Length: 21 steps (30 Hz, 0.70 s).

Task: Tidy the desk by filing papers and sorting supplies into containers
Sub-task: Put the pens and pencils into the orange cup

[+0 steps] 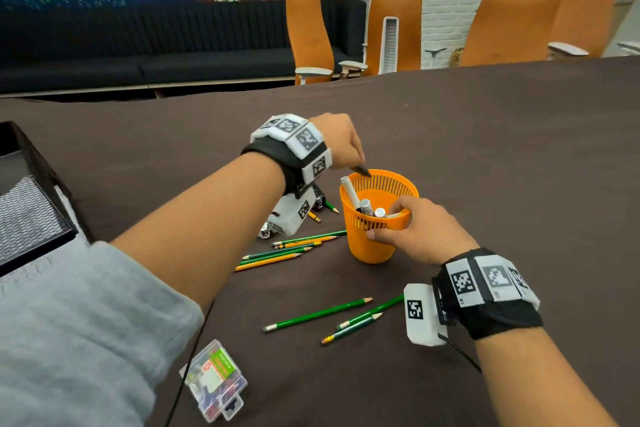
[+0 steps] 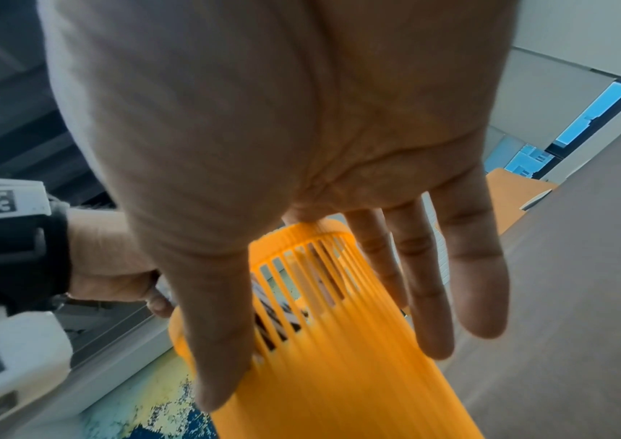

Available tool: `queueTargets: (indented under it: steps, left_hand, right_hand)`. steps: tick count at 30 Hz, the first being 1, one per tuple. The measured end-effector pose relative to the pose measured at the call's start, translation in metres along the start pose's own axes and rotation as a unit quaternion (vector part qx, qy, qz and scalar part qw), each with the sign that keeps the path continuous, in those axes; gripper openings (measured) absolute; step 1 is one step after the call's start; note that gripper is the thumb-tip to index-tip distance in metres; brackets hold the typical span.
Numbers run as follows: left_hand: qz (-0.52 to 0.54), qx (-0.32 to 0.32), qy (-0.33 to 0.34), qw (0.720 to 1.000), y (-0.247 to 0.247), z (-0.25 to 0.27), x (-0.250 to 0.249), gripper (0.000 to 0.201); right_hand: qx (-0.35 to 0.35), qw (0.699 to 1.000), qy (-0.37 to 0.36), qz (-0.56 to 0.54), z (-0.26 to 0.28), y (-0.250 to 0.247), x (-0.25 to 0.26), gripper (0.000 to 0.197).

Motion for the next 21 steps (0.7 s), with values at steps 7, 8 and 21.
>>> queueTargets:
  steps: [7, 8, 21]
  left_hand:
    - [0.011, -0.040, -0.008, 0.999, 0.009, -0.004, -0.003, 0.022]
    - [0.027, -0.061, -0.011, 0.998, 0.010, -0.002, 0.000, 0.024]
    - [0.082, -0.185, -0.245, 0.948, 0.046, 0.081, 0.144, 0.008]
  right_hand:
    - [0.002, 1.000, -0.006, -0.020, 0.002, -0.007, 0.002, 0.080]
    - [0.001, 1.000, -0.007, -0.021, 0.002, -0.007, 0.001, 0.081]
    - [-0.044, 0.999, 0.013, 0.000, 0.001, -0.004, -0.002, 0.043]
Point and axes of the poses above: each hand's wrist, its own z-axis away from the middle knuckle, its own y-axis out of the palm, x = y × z, the point moved 6 cm from there along -z, towards the middle knuckle, and after that the axes turned 7 degrees about y, right-handed, at the moved point
